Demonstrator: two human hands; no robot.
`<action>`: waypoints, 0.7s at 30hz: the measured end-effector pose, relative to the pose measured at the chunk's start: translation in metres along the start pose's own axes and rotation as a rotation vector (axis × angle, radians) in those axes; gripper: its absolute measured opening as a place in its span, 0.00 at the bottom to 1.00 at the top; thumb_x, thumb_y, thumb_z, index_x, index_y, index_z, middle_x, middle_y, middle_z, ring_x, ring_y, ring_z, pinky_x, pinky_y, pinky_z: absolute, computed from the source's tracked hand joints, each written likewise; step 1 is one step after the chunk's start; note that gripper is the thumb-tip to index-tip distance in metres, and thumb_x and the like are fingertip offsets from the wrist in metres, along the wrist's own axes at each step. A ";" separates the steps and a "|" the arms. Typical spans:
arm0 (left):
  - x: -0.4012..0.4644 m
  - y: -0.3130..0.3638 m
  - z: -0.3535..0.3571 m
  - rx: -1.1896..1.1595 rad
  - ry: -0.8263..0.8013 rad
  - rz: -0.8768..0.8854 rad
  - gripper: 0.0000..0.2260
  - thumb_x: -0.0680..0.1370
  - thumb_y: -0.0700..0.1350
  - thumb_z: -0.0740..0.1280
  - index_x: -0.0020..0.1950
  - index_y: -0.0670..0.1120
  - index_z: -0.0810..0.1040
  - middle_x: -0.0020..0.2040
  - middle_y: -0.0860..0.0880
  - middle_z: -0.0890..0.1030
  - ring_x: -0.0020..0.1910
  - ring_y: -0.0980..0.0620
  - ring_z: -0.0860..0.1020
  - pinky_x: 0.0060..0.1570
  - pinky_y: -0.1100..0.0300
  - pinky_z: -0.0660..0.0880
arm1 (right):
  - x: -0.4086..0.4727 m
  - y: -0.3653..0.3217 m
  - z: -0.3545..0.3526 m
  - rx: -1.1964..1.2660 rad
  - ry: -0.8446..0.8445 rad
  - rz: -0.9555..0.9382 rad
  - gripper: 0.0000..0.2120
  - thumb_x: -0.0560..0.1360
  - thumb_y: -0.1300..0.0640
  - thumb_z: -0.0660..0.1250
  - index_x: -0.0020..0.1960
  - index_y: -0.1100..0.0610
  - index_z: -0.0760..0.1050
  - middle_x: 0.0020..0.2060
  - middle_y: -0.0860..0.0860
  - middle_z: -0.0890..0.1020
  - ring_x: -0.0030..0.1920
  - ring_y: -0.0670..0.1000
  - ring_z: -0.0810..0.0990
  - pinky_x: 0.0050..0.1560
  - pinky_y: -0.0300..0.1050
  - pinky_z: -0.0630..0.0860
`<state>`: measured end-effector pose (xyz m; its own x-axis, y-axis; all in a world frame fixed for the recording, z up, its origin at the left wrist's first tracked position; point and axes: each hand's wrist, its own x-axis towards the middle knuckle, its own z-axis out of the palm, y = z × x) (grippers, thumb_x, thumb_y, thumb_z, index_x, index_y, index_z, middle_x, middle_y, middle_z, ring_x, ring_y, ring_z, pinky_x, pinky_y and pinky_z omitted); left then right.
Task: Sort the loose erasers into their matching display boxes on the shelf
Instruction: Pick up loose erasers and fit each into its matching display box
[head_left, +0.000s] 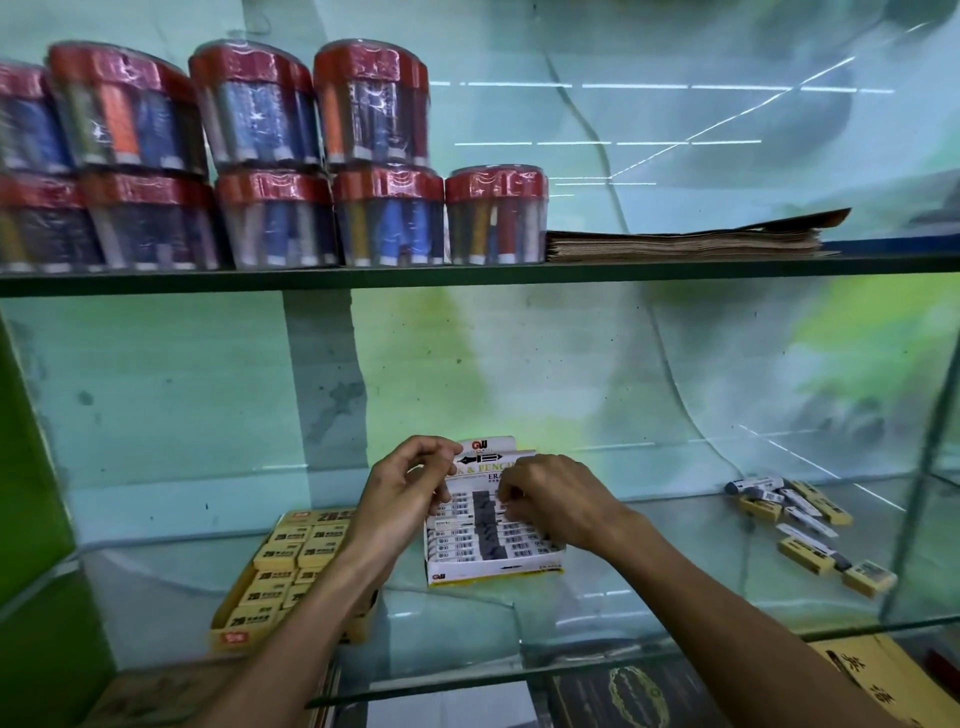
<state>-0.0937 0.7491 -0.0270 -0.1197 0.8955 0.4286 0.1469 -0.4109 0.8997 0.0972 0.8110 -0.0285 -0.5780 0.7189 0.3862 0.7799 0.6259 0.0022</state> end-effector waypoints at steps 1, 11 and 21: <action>0.000 0.000 0.002 0.003 -0.006 0.006 0.06 0.80 0.45 0.65 0.48 0.52 0.83 0.34 0.53 0.77 0.35 0.52 0.75 0.38 0.54 0.72 | -0.002 0.003 -0.002 0.027 0.013 0.005 0.09 0.75 0.55 0.68 0.55 0.52 0.79 0.53 0.50 0.82 0.53 0.54 0.78 0.49 0.47 0.73; 0.003 -0.001 0.065 0.127 -0.219 0.151 0.05 0.80 0.42 0.66 0.49 0.52 0.80 0.41 0.59 0.81 0.34 0.55 0.77 0.37 0.65 0.72 | -0.074 0.068 -0.010 0.261 0.266 0.214 0.04 0.77 0.53 0.67 0.48 0.50 0.80 0.43 0.45 0.83 0.44 0.46 0.79 0.47 0.46 0.76; 0.006 -0.006 0.160 0.439 -0.520 0.361 0.03 0.80 0.47 0.66 0.51 0.53 0.79 0.46 0.58 0.79 0.40 0.60 0.76 0.39 0.70 0.70 | -0.142 0.155 -0.040 0.140 0.274 0.571 0.10 0.75 0.52 0.70 0.55 0.51 0.79 0.48 0.48 0.79 0.50 0.52 0.79 0.48 0.42 0.71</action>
<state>0.0623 0.7845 -0.0425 0.4707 0.7284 0.4978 0.4786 -0.6848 0.5495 0.3092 0.7940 -0.0465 0.0151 0.8585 0.5127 0.8972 0.2147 -0.3860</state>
